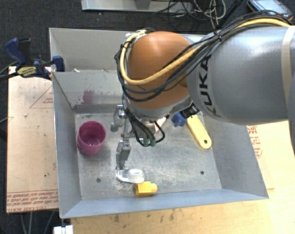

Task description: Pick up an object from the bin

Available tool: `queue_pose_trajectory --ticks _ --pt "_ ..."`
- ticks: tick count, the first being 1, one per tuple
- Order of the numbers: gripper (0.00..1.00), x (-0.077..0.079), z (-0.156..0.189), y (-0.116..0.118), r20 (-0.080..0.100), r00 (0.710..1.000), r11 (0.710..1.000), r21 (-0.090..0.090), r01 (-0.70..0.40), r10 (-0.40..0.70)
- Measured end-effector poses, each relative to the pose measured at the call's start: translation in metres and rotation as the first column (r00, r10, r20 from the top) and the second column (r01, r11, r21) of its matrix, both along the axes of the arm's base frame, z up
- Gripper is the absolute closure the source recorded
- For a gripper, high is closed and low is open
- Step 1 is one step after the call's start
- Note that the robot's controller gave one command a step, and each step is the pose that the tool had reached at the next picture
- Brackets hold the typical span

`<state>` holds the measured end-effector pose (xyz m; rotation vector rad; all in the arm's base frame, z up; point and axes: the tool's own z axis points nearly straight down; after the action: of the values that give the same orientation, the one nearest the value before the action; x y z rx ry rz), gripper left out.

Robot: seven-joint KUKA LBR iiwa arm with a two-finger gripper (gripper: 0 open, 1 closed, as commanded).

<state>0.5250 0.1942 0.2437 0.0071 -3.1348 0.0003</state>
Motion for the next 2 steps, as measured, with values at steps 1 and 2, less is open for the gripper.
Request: queue_pose_trajectory --ticks 1,2 --pt "0.0 0.002 0.004 -0.001 0.007 1.0 1.0 0.001 0.004 -0.004" --pt "0.0 0.021 -0.029 0.009 0.017 0.999 0.999 0.004 -0.045 0.045"
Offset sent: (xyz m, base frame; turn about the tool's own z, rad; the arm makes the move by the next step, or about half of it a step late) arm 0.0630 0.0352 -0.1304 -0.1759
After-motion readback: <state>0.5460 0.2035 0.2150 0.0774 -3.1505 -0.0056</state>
